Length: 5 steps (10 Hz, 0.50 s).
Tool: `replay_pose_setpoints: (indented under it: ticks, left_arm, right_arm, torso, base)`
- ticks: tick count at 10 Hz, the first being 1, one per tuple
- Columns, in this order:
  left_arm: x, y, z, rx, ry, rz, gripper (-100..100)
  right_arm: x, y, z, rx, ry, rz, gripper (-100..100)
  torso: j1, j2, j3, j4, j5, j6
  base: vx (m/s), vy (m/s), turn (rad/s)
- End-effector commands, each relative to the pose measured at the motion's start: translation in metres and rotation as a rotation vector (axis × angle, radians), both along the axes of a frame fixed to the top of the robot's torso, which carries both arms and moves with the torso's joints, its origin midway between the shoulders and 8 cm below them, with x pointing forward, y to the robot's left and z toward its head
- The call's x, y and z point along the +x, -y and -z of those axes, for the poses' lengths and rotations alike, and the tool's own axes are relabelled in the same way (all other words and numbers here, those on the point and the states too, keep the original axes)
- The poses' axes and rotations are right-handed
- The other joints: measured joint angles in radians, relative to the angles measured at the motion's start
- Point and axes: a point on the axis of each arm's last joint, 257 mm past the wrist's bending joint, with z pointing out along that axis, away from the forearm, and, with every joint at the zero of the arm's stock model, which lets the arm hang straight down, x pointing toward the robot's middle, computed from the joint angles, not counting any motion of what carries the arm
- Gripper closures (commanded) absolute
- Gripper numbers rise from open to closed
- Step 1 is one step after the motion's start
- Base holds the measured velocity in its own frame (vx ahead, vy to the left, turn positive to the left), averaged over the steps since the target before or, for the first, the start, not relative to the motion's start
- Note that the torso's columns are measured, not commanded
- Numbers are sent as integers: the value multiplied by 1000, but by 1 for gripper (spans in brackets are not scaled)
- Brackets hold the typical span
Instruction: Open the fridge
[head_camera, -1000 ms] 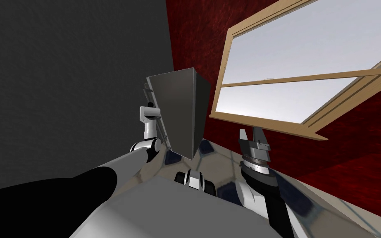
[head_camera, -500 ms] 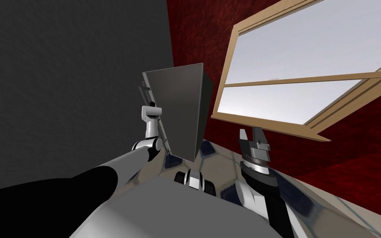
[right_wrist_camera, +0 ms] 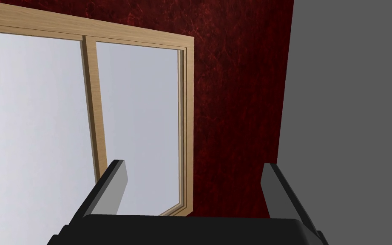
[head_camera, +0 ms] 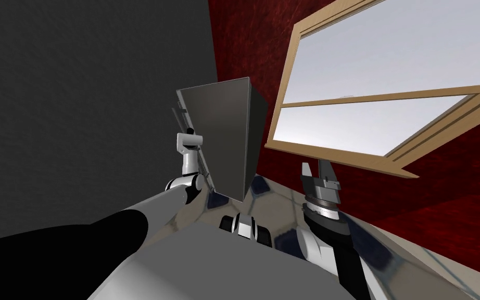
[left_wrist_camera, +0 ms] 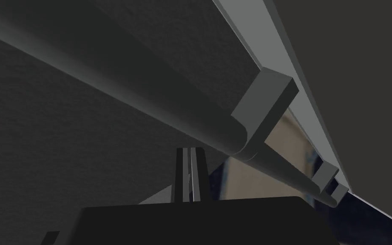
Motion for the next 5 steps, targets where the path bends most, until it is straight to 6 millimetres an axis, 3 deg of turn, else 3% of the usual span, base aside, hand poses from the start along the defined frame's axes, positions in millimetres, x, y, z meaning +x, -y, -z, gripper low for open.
replay_pose_setpoints:
  ticks: [1,3,4,5]
  left_arm:
    - [-31,-20,-1,-1,2,-103,100]
    - [-56,-32,-3,-1,6,-185,100]
    - [-46,-26,-3,1,5,-152,100]
    - [-33,-19,-1,0,2,-109,-100]
  right_arm:
    - [0,0,0,0,0,0,0]
    - [0,0,0,0,0,0,0]
    - [0,0,0,0,0,0,0]
    - [0,0,0,0,0,0,0]
  torso:
    - [1,-4,-3,-2,1,3]
    - [-1,-6,-4,-2,0,4]
    - [-2,-5,-4,-2,0,4]
    - [5,-10,-6,-3,1,5]
  base:
    - [-94,-184,134]
    - [-127,-216,97]
    - [-66,-113,38]
    - [29,63,-88]
